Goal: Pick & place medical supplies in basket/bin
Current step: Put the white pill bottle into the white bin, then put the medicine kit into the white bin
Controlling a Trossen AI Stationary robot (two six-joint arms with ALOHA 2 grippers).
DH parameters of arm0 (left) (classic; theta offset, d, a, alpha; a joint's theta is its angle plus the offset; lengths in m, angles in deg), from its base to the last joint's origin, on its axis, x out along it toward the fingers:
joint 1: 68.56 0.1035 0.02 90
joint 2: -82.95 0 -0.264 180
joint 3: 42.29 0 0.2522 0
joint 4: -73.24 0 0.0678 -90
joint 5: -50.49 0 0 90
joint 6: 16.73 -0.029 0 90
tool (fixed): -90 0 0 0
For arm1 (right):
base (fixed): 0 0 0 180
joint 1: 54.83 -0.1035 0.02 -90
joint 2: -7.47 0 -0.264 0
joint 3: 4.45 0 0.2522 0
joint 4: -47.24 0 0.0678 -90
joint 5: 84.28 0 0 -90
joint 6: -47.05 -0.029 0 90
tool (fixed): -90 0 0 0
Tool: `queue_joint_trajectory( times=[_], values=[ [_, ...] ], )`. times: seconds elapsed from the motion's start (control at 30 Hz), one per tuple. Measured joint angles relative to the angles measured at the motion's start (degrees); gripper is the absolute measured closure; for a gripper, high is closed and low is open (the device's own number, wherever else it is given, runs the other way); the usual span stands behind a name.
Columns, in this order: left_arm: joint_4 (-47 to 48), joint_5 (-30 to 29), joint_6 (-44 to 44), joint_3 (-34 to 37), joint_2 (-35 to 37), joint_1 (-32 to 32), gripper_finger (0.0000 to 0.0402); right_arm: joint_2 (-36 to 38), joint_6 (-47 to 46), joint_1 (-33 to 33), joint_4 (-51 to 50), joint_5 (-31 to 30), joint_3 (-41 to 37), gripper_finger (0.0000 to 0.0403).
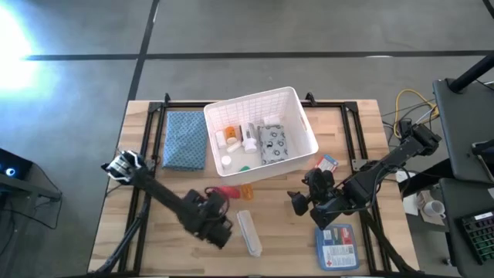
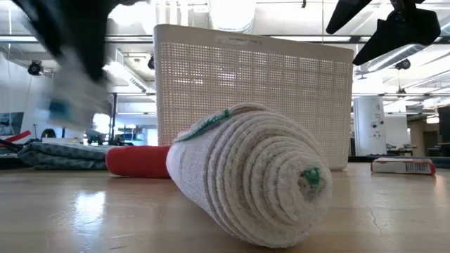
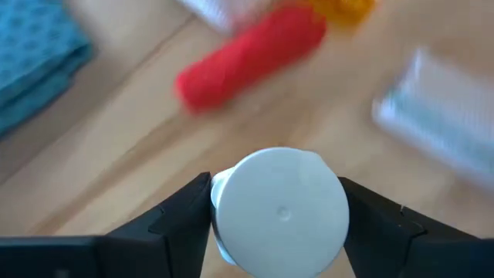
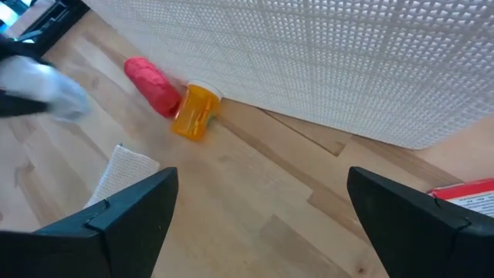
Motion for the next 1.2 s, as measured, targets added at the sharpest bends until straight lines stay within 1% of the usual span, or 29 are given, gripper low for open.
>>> queue_joint_trajectory(
  times=[0.07,0.13,0.2,0.23,0.27,0.3,0.4,0.43,0.47,0.5,0.53,0.63,0.7,0.73,0.83,0.93,1.0,1.07,1.13,1.2],
  values=[
    [5.34,3.09,-0.36,-3.02,0.71,-2.4,0.0179,0.0,0.24,0.0,-0.01,0.0,0.0,0.0038],
    [10.74,4.57,0.94,-6.76,2.0,-4.75,0.0178,0.0,1.06,0.0,-0.01,0.02,0.0,0.0038],
    [15.2,3.63,4.01,-11.57,3.63,-6.37,0.0178,0.0,1.52,0.0,-0.01,0.02,0.0,0.0038],
    [16.02,1.45,5.45,-14.27,4.51,-6.91,0.0178,0.0,1.54,0.0,-0.01,0.03,0.0,0.0038],
    [15.42,-2.34,5.69,-16.67,5.67,-7.28,0.0178,0.0,1.52,0.0,-0.01,0.04,0.0,0.0038],
    [14.37,-8.18,5.19,-19.09,6.84,-7.56,0.0178,0.0,1.51,0.0,0.01,0.04,0.0,0.0038],
    [12.15,-30.12,-0.44,-27.12,9.47,-7.5,0.0178,0.0,1.9,0.0,0.26,0.04,0.0,0.0038],
    [12.28,-36.53,-3.54,-29.49,10.11,-6.94,0.0178,0.0,2.39,0.0,0.48,0.06,0.0,0.0038],
    [12.39,-41.05,-7.42,-31.7,10.6,-5.88,0.0178,0.0,2.82,0.0,0.75,0.04,0.0,0.0038],
    [12.26,-44.16,-12.57,-33.83,10.95,-4.46,0.0178,0.0,3.32,0.0,0.76,0.04,0.09,0.0038],
    [12.36,-45.38,-18.25,-35.47,11.25,-2.57,0.0178,0.0,3.88,0.0,0.74,0.04,0.27,0.0038],
    [10.06,-45.83,-33.63,-37.75,11.22,5.42,0.0174,0.04,6.06,0.0,0.68,0.04,1.25,0.0038],
    [6.46,-44.54,-39.89,-37.01,10.91,11.56,0.0164,0.04,6.9,0.0,0.05,0.24,1.96,0.0038],
    [3.84,-42.85,-42.83,-36.2,10.72,15.02,0.0158,0.04,7.08,0.0,0.05,0.29,2.23,0.0038],
    [-4.01,-33.99,-54.85,-32.13,9.76,25.15,0.0136,0.09,6.93,0.0,-0.36,0.41,3.01,0.0038],
    [-10.76,-25.32,-62.18,-26.46,8.76,32.82,0.0117,0.08,4.36,-0.07,-3.43,1.92,3.81,0.0038],
    [-12.45,-21.56,-65.53,-23.1,8.72,36.16,0.0107,0.09,0.66,-0.24,-7.12,4.91,4.35,0.0038],
    [-12.65,-21.2,-67.43,-20.42,8.94,37.69,0.0099,0.11,-4.19,-0.88,-11.63,7.8,4.77,0.0038],
    [-11.4,-21.19,-68.4,-18.42,9.7,37.89,0.0095,0.13,-10.29,-1.85,-16.61,10.87,4.81,0.0038],
    [-10.29,-20.65,-68.42,-17.26,11.1,35.9,0.0094,0.13,-17.29,-2.83,-22.06,16.02,4.81,0.0038]
  ],
)
